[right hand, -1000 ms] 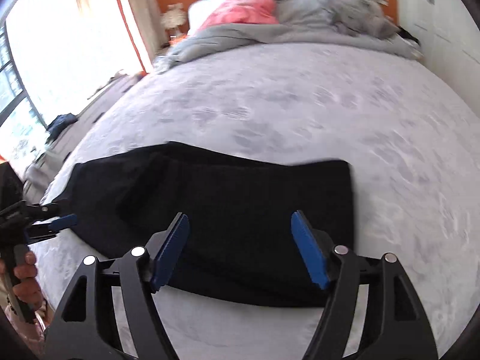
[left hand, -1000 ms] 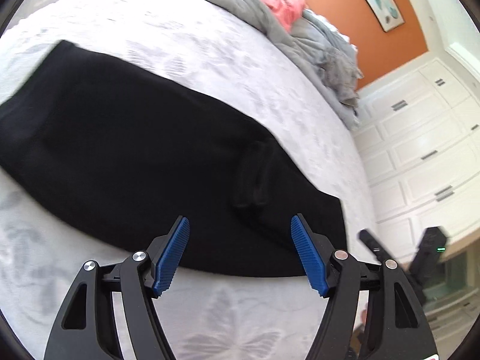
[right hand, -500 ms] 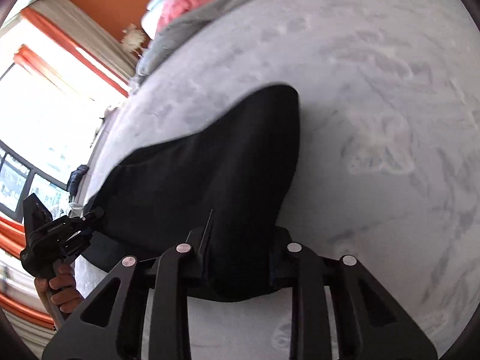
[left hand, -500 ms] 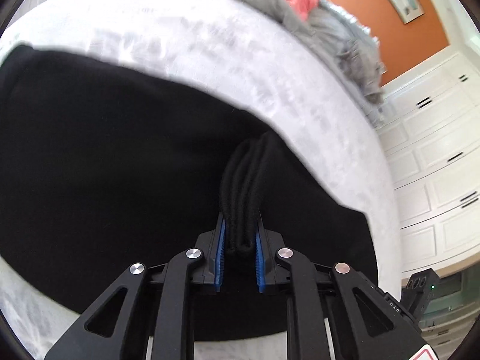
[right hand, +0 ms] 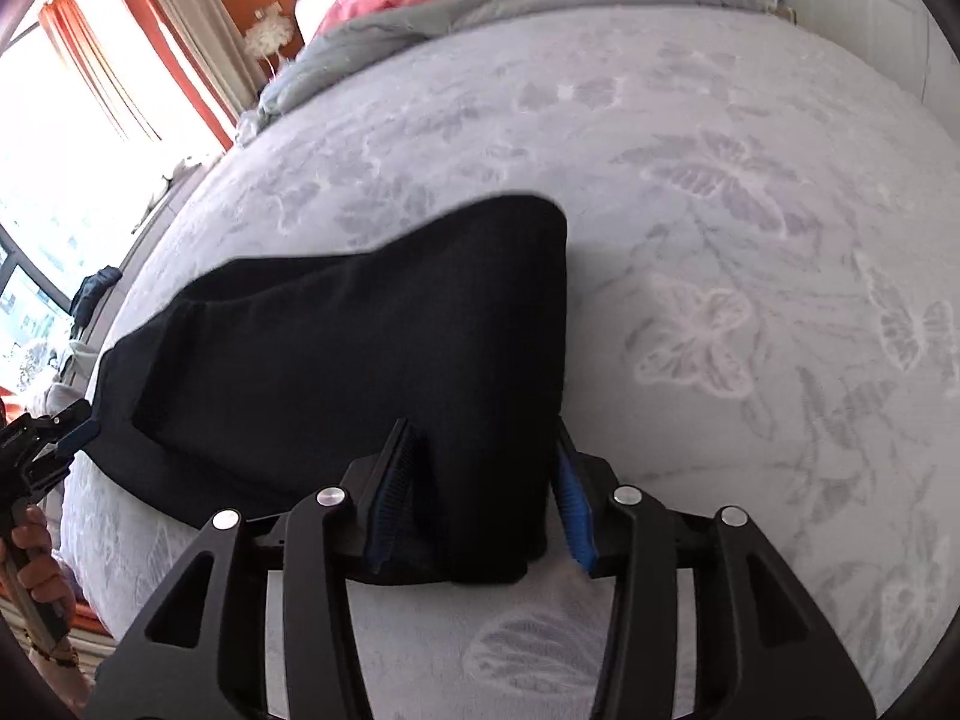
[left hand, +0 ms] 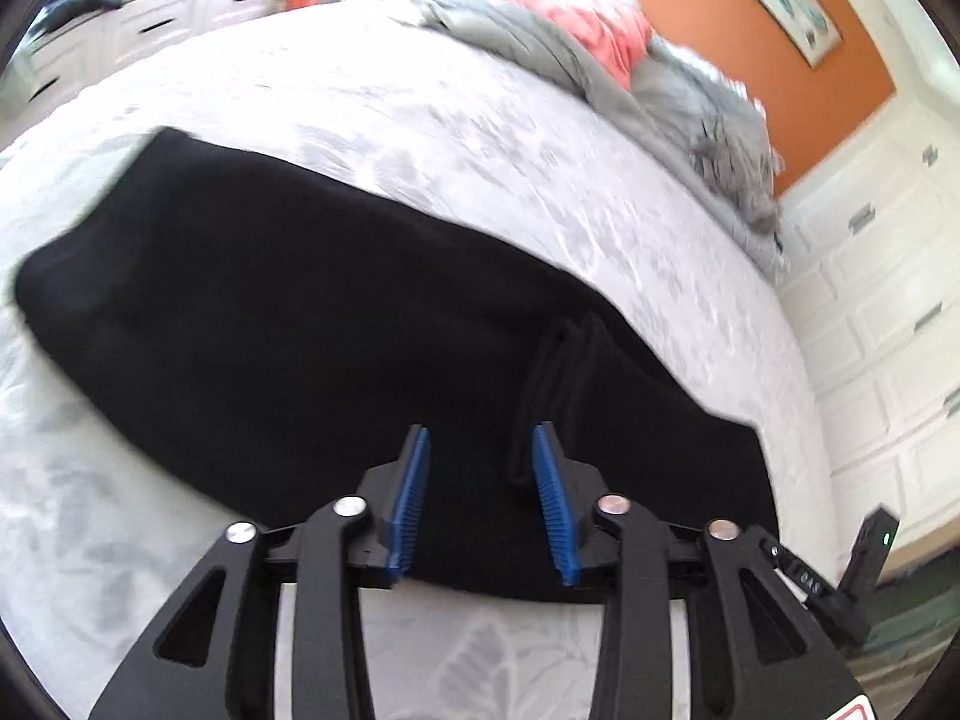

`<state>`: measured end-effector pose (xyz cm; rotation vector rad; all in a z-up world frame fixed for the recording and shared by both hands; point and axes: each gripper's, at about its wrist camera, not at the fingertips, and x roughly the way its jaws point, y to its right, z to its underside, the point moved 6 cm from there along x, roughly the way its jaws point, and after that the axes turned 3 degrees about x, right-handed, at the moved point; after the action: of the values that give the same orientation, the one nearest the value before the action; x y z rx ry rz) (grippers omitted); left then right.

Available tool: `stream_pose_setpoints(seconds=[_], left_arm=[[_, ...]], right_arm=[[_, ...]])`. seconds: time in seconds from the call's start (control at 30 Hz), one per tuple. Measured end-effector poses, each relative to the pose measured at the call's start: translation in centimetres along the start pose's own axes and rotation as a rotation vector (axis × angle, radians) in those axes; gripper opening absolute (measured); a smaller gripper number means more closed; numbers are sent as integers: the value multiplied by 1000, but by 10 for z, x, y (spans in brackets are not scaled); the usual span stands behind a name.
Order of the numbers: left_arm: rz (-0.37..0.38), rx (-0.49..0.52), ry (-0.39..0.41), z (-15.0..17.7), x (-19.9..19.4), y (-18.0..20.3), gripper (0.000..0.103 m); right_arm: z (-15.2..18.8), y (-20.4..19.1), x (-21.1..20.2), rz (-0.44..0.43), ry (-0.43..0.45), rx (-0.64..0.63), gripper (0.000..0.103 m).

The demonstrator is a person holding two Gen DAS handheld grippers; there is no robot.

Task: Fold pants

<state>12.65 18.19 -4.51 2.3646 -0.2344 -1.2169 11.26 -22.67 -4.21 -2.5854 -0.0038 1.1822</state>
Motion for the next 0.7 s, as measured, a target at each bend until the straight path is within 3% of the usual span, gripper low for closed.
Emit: stream_pose_setpoints(seconds=[0.07, 0.13, 0.23, 0.3, 0.4, 0.47, 0.57, 0.7], left_arm=[[-54, -66, 67, -4, -33, -39, 57], [-111, -157, 103, -9, -52, -83, 65], [-79, -375, 92, -14, -48, -136, 66], [-19, -446, 55, -20, -30, -151, 66], [-31, -477, 15, -19, -9, -170, 68], [-6, -512, 54, -25, -5, -170, 71], [25, -593, 88, -33, -5, -184, 72], [112, -677, 123, -40, -1, -186, 71]], right_arm=[[2, -29, -16, -9, 33, -99, 44], [9, -59, -13, -39, -5, -173, 43], [13, -76, -1, 4, -12, -212, 43], [12, -72, 2, 57, 7, -184, 48], [4, -46, -2, 120, 37, -106, 68], [1, -21, -1, 141, 21, -41, 71], [4, 8, 15, 65, -56, 96, 71], [15, 20, 44, -103, -148, 249, 71]])
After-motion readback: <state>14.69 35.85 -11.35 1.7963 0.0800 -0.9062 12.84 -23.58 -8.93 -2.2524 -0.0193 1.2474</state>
